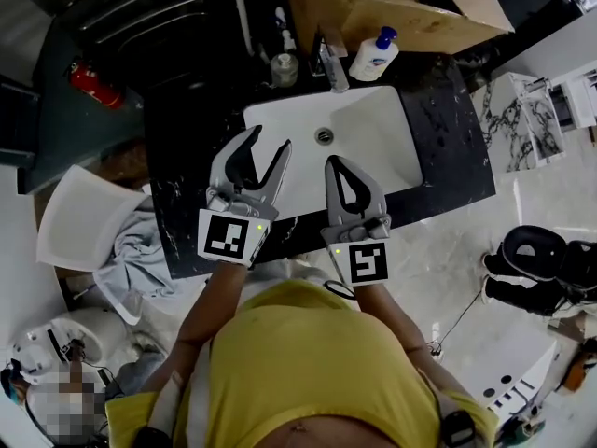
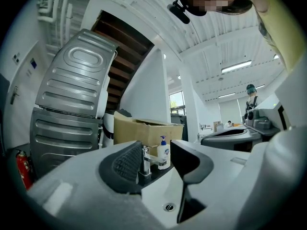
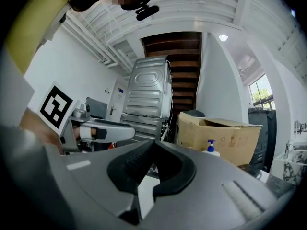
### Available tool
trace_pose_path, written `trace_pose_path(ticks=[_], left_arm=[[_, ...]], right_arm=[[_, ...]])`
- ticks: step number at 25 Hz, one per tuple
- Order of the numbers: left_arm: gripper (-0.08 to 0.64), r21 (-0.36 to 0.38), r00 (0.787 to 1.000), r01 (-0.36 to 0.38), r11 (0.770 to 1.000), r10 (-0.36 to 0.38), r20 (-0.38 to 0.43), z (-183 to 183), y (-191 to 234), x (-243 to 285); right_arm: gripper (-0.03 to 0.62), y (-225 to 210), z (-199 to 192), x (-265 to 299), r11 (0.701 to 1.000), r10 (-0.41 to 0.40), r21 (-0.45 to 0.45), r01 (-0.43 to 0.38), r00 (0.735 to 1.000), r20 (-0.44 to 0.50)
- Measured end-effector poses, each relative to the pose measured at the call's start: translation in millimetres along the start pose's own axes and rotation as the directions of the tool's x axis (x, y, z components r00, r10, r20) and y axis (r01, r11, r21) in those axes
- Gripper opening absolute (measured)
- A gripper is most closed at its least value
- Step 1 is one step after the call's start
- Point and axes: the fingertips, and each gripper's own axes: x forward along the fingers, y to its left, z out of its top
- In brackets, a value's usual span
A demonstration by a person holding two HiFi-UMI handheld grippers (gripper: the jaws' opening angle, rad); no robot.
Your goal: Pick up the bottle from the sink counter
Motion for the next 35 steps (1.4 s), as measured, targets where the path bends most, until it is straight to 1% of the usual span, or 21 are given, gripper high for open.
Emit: trace_pose_path(ticks=[5,7,14,17,22,29,35], left_arm=[[0.224,-0.012,1.000,-0.003,1.000,0.003,-0.007,-21,16,28],[0.225,-0.010,1.000,-0.006,1.000,0.006,-0.013,-33,22,39],[0.255,0.012,0.997,-0.005,1.000,0.006,-0.079,-73,43,82],[0.276,0.001,0.995,-0.004,1.000,0.004,-0.100,-87,48,99],[0.292,-0.002,0.991,-0.019,1.000,0.019,-0.132,-106,58,120],[0.314,0.002,0.983,-0.037,0.999,0.036,-0.182,-135,75,147],[0.356,0.009,0.970,-0.057,0.998,0.057,-0.235,-163,89,166]], right_arm=[[0.002,-5,-12,11,1.000,-0.005,0.007,0.005,1.000,-0.020],[0.002,-9,-17,15,1.000,-0.011,0.008,0.011,0.999,-0.034],[0.002,-25,-41,26,1.000,-0.021,-0.003,0.021,0.996,-0.089],[0.002,-31,-50,32,1.000,-0.021,-0.004,0.021,0.995,-0.101],[0.002,-40,-64,44,1.000,-0.015,0.010,0.016,0.993,-0.116],[0.002,-46,-84,62,1.000,0.003,0.025,0.000,0.989,-0.145],[0.002,-50,-97,78,0.999,0.015,0.039,-0.009,0.987,-0.159]])
